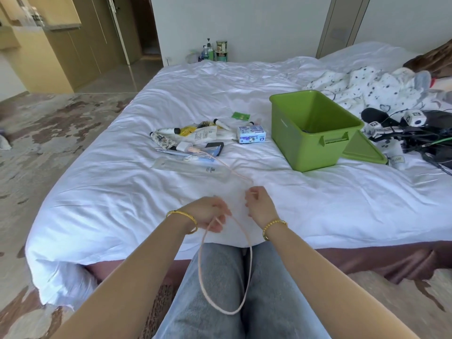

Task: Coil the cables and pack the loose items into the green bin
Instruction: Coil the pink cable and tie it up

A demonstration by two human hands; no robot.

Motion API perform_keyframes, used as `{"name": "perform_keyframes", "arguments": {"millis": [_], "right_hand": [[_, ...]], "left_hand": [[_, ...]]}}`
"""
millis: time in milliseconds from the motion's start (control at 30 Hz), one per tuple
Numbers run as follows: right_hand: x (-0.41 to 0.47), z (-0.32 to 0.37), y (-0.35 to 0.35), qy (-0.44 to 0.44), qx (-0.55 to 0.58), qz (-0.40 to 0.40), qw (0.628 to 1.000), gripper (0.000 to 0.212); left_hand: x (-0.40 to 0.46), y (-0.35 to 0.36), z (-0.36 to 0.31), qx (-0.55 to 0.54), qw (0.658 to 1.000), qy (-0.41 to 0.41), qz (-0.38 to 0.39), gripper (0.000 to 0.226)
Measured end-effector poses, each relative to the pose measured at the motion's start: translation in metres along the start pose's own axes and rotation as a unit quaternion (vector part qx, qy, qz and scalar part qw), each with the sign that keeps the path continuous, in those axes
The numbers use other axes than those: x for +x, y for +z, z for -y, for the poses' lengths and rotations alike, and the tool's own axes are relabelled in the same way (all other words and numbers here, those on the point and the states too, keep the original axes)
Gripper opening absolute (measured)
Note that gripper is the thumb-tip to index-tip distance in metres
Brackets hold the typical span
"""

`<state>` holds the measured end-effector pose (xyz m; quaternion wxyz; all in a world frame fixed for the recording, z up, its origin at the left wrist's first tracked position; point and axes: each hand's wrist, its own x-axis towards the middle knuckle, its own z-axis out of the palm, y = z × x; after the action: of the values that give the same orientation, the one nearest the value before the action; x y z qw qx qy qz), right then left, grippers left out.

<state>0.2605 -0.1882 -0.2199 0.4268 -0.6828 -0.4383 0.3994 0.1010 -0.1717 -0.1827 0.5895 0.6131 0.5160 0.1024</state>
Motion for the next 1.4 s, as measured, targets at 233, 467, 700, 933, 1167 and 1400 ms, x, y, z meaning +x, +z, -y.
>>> {"name": "perform_keyframes", "arguments": {"millis": [233,467,700,933,1167,1400], "right_hand": [[-0.001,0.024,0.0,0.08,-0.009,0.09,0.993,0.036],[-0.009,0.039,0.01,0.002,-0.184,0.212,0.96,0.037],[-0.01,0.034,0.002,-0.037,-0.116,0.152,0.981,0.023],[-0.026,0.031,-0.008,-0.063,-0.287,0.319,0.901,0.028],[-0.036,0.054,-0.035,-0.072,-0.264,0.471,0.838,0.027],[-0.036,0.035,-0.059,-0.059,0.004,0.329,0.943,0.026]], "left_hand": [[-0.009,0.031,0.008,0.271,0.927,0.071,0.251,0.022],[-0.009,0.065,-0.002,0.331,0.886,0.114,0.305,0.024],[-0.002,0.042,0.009,0.198,0.974,0.102,0.044,0.026],[0.003,0.02,0.017,0.225,0.935,0.112,-0.251,0.007],[0.011,0.009,0.037,0.366,0.898,0.098,-0.222,0.041],[0.007,-0.019,0.045,0.267,0.844,0.162,-0.435,0.023]]}}
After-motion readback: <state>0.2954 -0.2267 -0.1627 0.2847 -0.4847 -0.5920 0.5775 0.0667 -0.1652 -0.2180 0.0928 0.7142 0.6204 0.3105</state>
